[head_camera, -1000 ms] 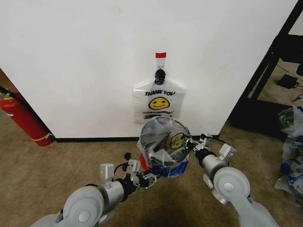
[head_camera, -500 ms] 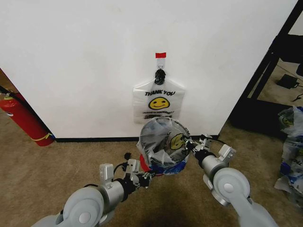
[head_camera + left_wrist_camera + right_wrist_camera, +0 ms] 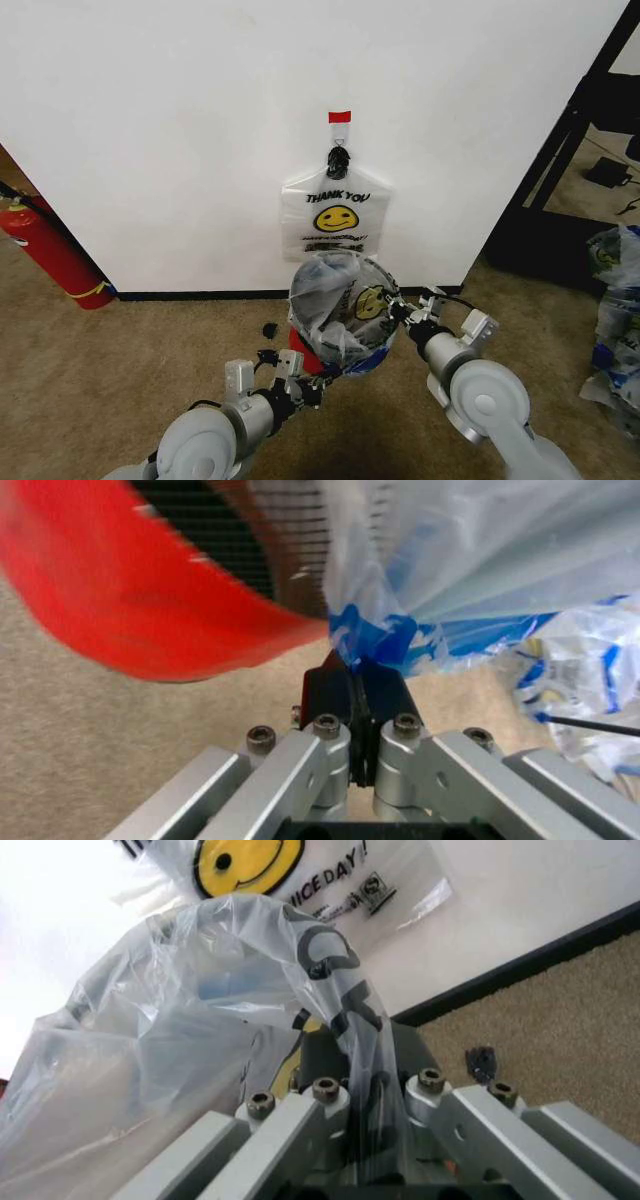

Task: Pick up the garbage bag from the wall and place it over the trash bin.

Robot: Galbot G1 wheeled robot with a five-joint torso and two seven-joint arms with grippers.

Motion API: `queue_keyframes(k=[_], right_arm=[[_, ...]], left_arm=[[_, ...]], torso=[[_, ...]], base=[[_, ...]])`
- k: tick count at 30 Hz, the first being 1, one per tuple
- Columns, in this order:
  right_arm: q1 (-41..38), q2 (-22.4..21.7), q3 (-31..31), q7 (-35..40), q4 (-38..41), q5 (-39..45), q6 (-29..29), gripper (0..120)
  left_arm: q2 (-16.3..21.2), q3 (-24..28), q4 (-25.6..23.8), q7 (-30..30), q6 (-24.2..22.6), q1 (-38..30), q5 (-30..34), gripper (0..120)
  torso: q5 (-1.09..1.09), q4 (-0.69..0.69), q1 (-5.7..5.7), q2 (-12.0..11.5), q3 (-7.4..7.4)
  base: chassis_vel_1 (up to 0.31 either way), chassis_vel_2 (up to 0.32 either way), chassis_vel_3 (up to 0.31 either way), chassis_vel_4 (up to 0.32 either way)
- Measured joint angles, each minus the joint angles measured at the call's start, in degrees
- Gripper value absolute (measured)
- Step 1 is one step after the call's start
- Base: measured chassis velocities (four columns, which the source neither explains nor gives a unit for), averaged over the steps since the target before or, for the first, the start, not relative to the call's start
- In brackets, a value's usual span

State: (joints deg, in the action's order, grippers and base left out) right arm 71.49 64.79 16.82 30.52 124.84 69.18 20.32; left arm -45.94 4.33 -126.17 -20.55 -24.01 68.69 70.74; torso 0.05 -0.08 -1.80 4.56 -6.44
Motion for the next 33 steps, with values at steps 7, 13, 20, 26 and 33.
queue_keyframes(k=[7,13,20,26,33], right_arm=[[0.35,0.1,-0.08,0.04,0.5,0.12,0.18,1],[0.88,0.26,-0.49,0.04,0.77,-0.08,0.26,1],[0.34,0.49,-1.03,-0.37,-0.88,-0.9,0.26,1],[-0.88,0.52,-0.83,-0.78,-3.07,-1.63,0.01,1],[-1.06,0.42,0.2,-1.33,-4.51,-2.86,-0.61,1]], left_arm=[[-0.27,0.28,3.66,0.58,0.62,0.34,-2.72,0],[-0.81,-0.01,3.74,0.7,0.83,0.64,-2.84,0],[0.07,-1.79,0.11,1.12,-0.61,2.32,-3.07,7],[3.23,-3.4,-3.68,1.99,-1.61,4.96,-8.6,32],[6.01,-4.84,-6.69,0.14,-0.99,7.12,-11.66,55]], torso=[[0.0,0.0,0.0,0.0,0.0],[0.0,0.0,0.0,0.0,0.0],[-0.01,0.0,0.0,0.0,0.0],[-0.01,0.01,-0.01,0.0,0.0],[0.01,0.0,-0.01,0.0,0.0]], base=[[0.0,0.0,0.0,0.0],[0.0,0.0,0.0,0.0],[0.0,0.0,0.0,0.0],[0.0,0.0,0.0,0.0],[0.0,0.0,0.0,0.0]])
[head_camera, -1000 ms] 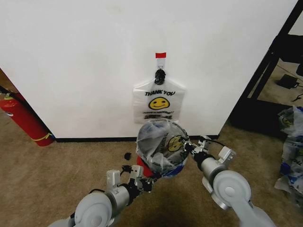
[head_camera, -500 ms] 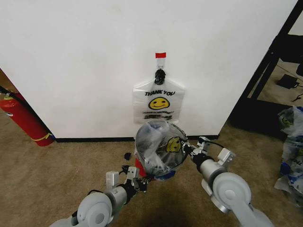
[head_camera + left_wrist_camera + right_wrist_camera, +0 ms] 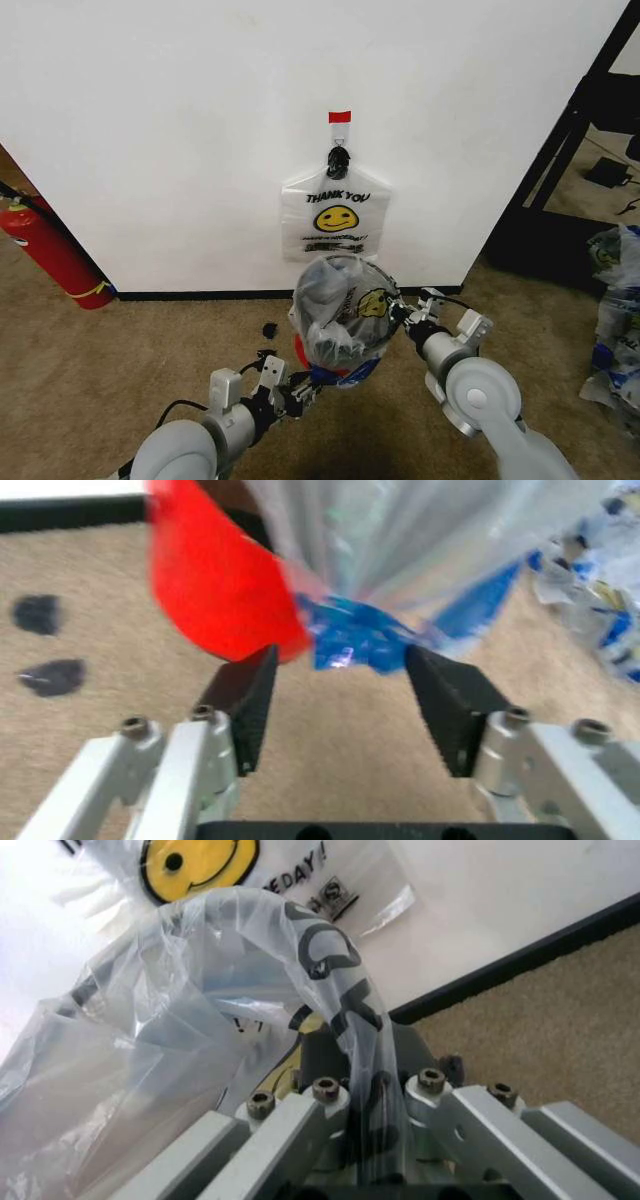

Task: Pick up the garbage bag from the wall and place it over the trash bin.

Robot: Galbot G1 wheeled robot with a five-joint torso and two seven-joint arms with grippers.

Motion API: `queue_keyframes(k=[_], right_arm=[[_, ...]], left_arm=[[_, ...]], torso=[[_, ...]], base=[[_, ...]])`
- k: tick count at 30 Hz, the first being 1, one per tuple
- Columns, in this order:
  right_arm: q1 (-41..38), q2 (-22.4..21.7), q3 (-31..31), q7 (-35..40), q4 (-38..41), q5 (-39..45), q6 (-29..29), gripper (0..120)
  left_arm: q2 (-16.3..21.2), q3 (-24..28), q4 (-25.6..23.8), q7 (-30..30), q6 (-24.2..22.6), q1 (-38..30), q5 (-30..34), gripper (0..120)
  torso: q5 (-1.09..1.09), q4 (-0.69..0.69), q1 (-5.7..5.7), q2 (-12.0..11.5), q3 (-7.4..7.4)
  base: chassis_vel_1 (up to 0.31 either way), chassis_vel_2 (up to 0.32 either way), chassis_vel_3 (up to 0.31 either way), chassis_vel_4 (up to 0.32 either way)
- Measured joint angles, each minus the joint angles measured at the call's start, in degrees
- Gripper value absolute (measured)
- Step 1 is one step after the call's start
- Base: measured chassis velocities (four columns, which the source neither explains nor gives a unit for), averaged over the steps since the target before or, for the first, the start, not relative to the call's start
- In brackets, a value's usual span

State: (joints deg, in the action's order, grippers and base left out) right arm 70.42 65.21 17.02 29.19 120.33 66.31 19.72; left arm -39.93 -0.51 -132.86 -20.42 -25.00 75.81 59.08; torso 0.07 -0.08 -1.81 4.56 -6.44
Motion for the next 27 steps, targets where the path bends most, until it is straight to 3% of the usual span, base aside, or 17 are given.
queue_keyframes(k=[2,8,10,12,14,16,18,19,22,23,24,26,27], right_arm=[[0.35,-0.03,0.3,-0.25,-0.14,-0.61,-0.26,1],[1.68,-0.01,0.53,-0.9,0.02,-2.46,-0.64,1],[1.96,0.3,0.11,-1.35,0.06,-3.91,-1.01,1],[1.93,0.4,-0.12,-1.45,0.0,-4.31,-1.15,1],[1.19,0.56,-0.84,-1.5,-0.51,-4.82,-1.3,1],[0.39,0.6,-1.43,-1.62,-1.02,-5.06,-1.36,1],[0.24,0.65,-1.69,-1.84,-1.46,-5.92,-1.57,1],[0.24,0.65,-1.69,-1.84,-1.46,-5.92,-1.57,1],[0.11,0.73,-1.94,-2.01,-1.81,-7.12,-1.82,1],[0.15,0.82,-2.01,-2.21,-1.91,-8.0,-1.99,1],[0.16,0.82,-2.02,-2.25,-1.93,-8.22,-2.03,1],[0.18,0.86,-1.99,-2.3,-2.02,-9.2,-2.24,1],[0.18,0.86,-1.99,-2.3,-2.02,-9.2,-2.24,1]], left_arm=[[0.27,-2.1,-0.56,-1.82,0.98,0.41,0.29,67],[1.15,-3.38,-2.65,-4.79,1.89,-2.47,2.36,84],[1.27,-2.77,-4.67,-8.53,-0.05,-8.33,7.79,95],[1.43,-2.57,-5.2,-9.39,-0.85,-10.55,9.76,95],[2.65,-1.85,-6.34,-10.47,-2.44,-15.72,12.78,88],[4.32,-0.78,-6.99,-10.86,-3.88,-19.5,14.22,82],[6.27,2.44,-6.8,-11.08,-6.82,-27.7,18.15,70],[6.27,2.44,-6.8,-11.08,-6.82,-27.7,18.15,70],[5.95,6.58,-5.74,-12.66,-9.29,-35.95,22.57,61],[4.34,12.38,-4.41,-15.49,-11.08,-43.26,26.57,54],[3.95,13.59,-4.08,-15.98,-11.38,-44.63,27.07,52],[0.93,23.23,-1.14,-19.0,-13.25,-54.49,28.89,42],[0.93,23.23,-1.14,-19.0,-13.25,-54.49,28.89,42]], torso=[[-0.01,0.01,0.0,0.0,0.0],[-0.01,0.0,0.0,0.0,0.0],[-0.01,0.0,0.0,0.0,0.0],[-0.01,-0.01,0.0,0.0,0.0],[-0.01,-0.04,0.0,0.0,0.0],[-0.03,0.02,0.0,0.0,0.0],[0.0,0.03,0.0,0.0,0.0],[0.0,0.03,0.0,0.0,0.0],[-0.03,0.01,0.0,0.0,0.0],[-0.03,0.01,0.0,0.0,0.0],[-0.02,0.01,0.0,0.0,-0.01],[-0.02,-0.03,0.0,0.0,-0.01],[-0.02,-0.03,0.0,0.0,-0.01]], base=[[0.0,0.0,0.0,0.0],[0.0,0.0,0.0,0.0],[0.0,0.0,0.0,0.0],[0.0,0.0,0.0,0.0],[0.0,0.0,0.0,0.0],[0.0,0.0,0.0,0.0],[0.0,0.0,0.0,0.0],[0.0,0.0,0.0,0.0],[0.0,0.0,0.0,0.0],[0.0,0.0,0.0,0.0],[0.0,0.0,0.0,0.0],[0.0,0.0,0.0,0.0],[0.0,0.0,0.0,0.0]])
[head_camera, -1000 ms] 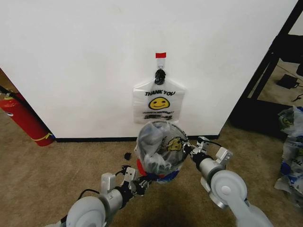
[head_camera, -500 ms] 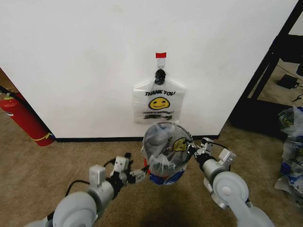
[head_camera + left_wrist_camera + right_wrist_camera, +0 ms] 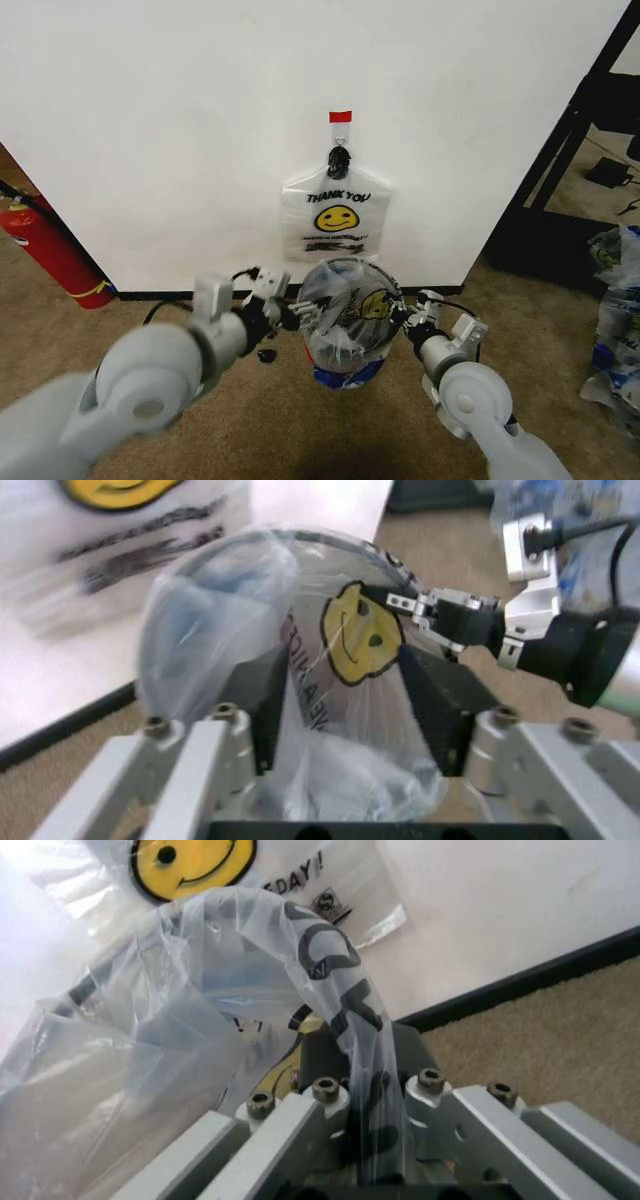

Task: Pick up the garbage bag from the wall and place it over the trash bin.

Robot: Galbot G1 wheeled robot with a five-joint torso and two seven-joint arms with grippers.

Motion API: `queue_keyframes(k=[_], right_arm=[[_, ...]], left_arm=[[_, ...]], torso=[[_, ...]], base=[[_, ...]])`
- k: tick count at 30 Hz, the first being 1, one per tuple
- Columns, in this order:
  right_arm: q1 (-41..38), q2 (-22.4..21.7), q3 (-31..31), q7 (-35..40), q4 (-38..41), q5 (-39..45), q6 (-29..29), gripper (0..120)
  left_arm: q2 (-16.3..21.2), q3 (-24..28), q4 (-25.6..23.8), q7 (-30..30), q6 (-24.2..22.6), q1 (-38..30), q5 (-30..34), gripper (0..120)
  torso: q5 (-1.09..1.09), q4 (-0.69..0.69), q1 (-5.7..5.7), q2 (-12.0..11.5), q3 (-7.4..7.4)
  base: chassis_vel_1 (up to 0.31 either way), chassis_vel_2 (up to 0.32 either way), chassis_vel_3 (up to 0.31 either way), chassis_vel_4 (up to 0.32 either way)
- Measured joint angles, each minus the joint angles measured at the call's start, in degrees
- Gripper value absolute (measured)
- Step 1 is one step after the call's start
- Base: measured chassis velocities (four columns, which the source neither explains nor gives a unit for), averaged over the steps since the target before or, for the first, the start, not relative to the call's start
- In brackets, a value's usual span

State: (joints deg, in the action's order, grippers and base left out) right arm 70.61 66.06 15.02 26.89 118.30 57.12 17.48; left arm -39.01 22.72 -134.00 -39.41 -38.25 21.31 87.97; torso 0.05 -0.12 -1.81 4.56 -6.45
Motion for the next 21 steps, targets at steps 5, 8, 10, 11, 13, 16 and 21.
queue_keyframes(k=[5,8,10,11,13,16,21], right_arm=[[0.15,0.2,0.31,-0.18,-0.06,-1.19,-0.4,1],[0.24,0.22,0.29,-0.24,-0.06,-1.38,-0.43,1],[0.29,0.31,0.07,-0.3,-0.06,-1.74,-0.46,1],[0.3,0.39,-0.05,-0.34,-0.06,-1.88,-0.45,1],[0.29,0.69,-0.27,-0.36,-0.1,-2.22,-0.45,1],[0.32,0.83,-0.31,-0.37,-0.1,-2.4,-0.44,1],[1.12,0.81,0.22,-0.37,0.2,-2.66,-0.43,1]], left_arm=[[-5.35,11.17,7.81,-4.81,-3.57,-9.95,0.69,19],[-6.55,13.48,10.3,-5.41,-4.01,-11.51,0.38,14],[-8.22,17.27,13.75,-5.82,-4.2,-13.73,-0.46,4],[-8.72,18.28,14.56,-5.94,-4.21,-14.37,-0.57,0],[-10.48,21.32,16.56,-6.25,-4.2,-16.25,-0.59,0],[-11.54,22.85,17.28,-6.4,-4.2,-17.16,-0.39,0],[-14.62,26.85,19.12,-6.48,-4.12,-19.46,-0.12,0]], torso=[[0.01,0.04,0.0,0.0,0.0],[0.01,0.05,0.0,0.0,0.0],[0.0,0.04,0.0,0.0,0.0],[0.0,0.03,0.0,0.0,0.0],[-0.02,0.04,0.0,0.0,0.0],[0.0,0.04,0.01,0.0,0.01],[0.0,0.02,0.01,0.0,0.01]], base=[[0.0,0.0,0.0,0.0],[0.0,0.0,0.0,0.0],[0.0,0.0,0.0,0.0],[0.0,0.0,0.0,0.0],[0.0,0.0,0.0,0.0],[0.0,0.0,0.0,0.0],[0.0,0.0,0.0,0.0]])
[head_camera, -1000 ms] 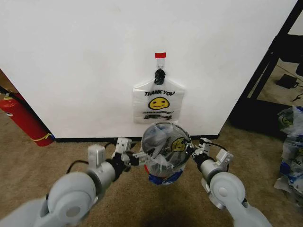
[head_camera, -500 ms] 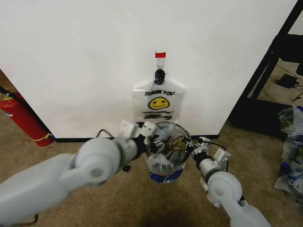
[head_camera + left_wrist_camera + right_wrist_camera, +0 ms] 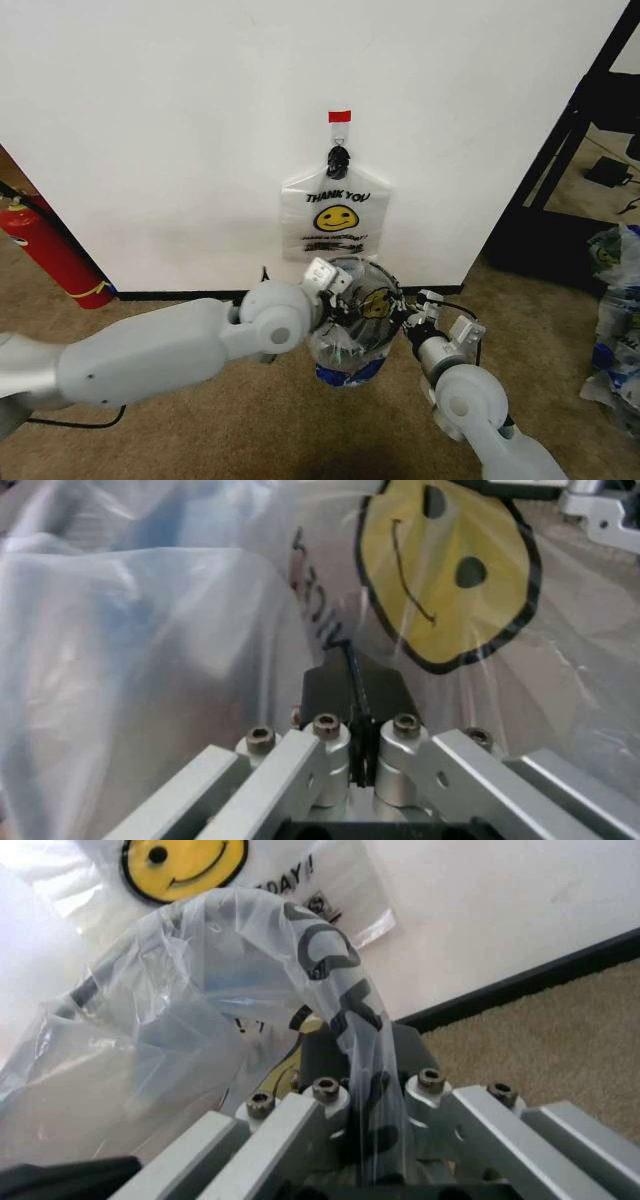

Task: Pick up the garbage bag from the wall and place it over the trash bin.

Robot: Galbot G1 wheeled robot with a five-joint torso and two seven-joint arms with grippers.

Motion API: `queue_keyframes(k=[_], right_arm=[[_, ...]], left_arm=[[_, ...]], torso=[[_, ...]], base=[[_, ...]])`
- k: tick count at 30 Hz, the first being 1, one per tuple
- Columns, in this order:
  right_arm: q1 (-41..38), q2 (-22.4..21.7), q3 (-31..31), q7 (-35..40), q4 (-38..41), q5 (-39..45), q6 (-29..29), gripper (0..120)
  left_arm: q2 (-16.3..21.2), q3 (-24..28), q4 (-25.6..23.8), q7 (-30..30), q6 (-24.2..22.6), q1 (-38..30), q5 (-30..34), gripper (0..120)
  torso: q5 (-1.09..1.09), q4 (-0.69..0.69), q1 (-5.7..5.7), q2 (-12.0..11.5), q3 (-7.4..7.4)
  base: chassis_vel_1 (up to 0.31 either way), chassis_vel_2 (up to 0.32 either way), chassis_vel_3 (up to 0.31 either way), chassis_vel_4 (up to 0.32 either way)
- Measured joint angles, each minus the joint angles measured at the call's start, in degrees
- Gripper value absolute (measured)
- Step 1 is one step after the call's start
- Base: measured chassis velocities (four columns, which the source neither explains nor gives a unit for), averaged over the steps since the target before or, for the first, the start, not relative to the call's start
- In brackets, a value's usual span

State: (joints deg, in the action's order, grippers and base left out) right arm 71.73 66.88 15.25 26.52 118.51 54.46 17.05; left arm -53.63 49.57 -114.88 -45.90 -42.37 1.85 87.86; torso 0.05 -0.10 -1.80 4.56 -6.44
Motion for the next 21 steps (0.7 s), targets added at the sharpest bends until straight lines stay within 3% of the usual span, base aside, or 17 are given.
queue_keyframes(k=[7,21], right_arm=[[0.3,-0.51,-0.11,-0.18,1.39,-0.2,-0.02,1],[0.34,-1.01,-1.27,-0.55,3.06,-0.25,-0.05,1]], left_arm=[[-4.52,3.65,5.77,-0.5,0.1,-1.47,0.17,0],[-10.1,5.58,15.59,-0.15,0.2,-0.64,-0.71,0]], torso=[[-0.01,0.01,0.0,0.0,0.0],[0.0,0.01,0.0,0.0,0.0]], base=[[0.0,0.0,0.0,0.0],[0.0,0.0,0.0,0.0]])
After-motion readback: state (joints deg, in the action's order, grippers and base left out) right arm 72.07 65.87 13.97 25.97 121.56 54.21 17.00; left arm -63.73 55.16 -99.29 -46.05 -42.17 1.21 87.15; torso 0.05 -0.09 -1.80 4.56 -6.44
